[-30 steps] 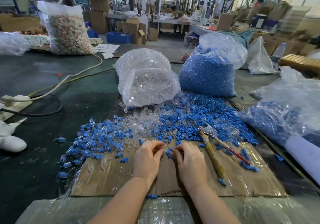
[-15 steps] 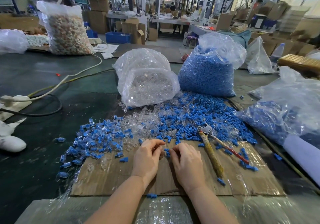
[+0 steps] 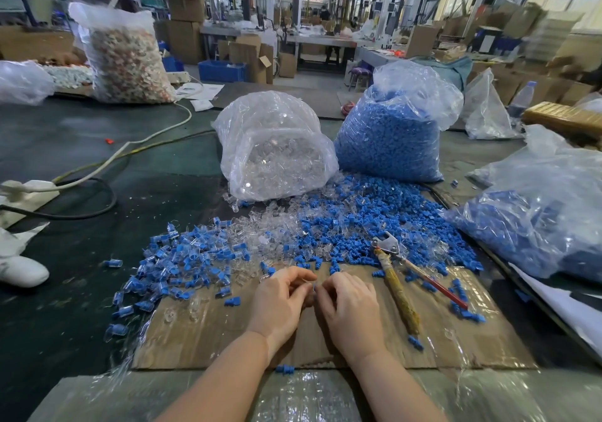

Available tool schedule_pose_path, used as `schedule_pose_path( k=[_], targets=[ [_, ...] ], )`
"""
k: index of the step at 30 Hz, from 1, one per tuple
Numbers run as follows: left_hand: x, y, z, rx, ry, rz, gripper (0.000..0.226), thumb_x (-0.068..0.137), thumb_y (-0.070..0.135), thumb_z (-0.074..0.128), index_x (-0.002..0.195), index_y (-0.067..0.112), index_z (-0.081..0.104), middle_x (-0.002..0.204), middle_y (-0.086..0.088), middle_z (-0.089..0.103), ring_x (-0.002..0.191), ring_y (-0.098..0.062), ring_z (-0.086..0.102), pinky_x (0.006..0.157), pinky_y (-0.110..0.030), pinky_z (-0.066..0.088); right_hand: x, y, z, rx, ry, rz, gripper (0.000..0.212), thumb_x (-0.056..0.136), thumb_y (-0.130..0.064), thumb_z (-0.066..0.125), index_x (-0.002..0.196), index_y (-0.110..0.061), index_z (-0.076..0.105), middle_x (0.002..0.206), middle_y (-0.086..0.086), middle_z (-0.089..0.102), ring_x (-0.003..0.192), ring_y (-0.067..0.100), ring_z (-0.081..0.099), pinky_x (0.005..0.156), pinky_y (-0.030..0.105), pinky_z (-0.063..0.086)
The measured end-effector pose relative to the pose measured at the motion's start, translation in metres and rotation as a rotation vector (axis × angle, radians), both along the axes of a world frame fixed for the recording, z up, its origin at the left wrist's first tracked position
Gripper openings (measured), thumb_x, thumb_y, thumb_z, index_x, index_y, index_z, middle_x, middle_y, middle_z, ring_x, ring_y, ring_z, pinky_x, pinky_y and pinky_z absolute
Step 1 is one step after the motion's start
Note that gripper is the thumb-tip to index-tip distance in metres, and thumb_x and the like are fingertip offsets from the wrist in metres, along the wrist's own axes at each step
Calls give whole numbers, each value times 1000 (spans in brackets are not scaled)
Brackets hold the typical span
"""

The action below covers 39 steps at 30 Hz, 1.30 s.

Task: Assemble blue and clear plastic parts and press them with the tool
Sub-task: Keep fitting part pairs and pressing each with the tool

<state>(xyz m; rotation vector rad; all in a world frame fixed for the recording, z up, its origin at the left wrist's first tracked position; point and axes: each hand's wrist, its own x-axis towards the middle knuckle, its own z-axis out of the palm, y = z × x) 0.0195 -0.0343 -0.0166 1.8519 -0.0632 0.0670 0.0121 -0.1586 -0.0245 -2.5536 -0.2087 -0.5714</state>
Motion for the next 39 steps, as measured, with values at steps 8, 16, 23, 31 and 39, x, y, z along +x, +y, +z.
schedule_pose_path(
  k=[8,16,23,31,39],
  targets=[
    [-1,1,1,-20,-6,38,30,90,2,55,102,28,64,86,6,67,72,2,64,67,-13,52,-5,-2,6,99,-91,94,12,77,-14,72,86,-16,64,79,-7,59,74,15,55,68,33,47],
    [-1,0,2,15,-5,39,31,89,5,57,83,35,63,83,9,67,73,4,63,65,-12,51,-5,-4,8,108,-140,165,24,71,-5,75,92,-16,71,82,-4,58,77,19,58,66,34,51],
    [-2,1,4,13,4,37,31,89,6,58,81,35,64,80,10,68,72,1,64,66,-15,53,-4,-3,7,113,-164,163,14,75,-12,75,88,-15,70,82,-3,59,77,20,58,66,37,52],
    [-1,1,6,-11,21,44,23,85,8,64,82,30,65,83,6,69,80,-8,66,76,-24,55,-4,-4,8,121,-126,149,22,75,-9,74,96,-15,70,86,-2,60,81,18,57,72,37,52],
    [1,3,13,-150,111,65,18,87,2,59,86,19,65,78,-5,68,67,-8,65,60,-13,50,7,-45,25,-218,127,-439,49,92,-42,49,133,-16,44,128,7,50,119,24,45,104,41,33]
  ],
)
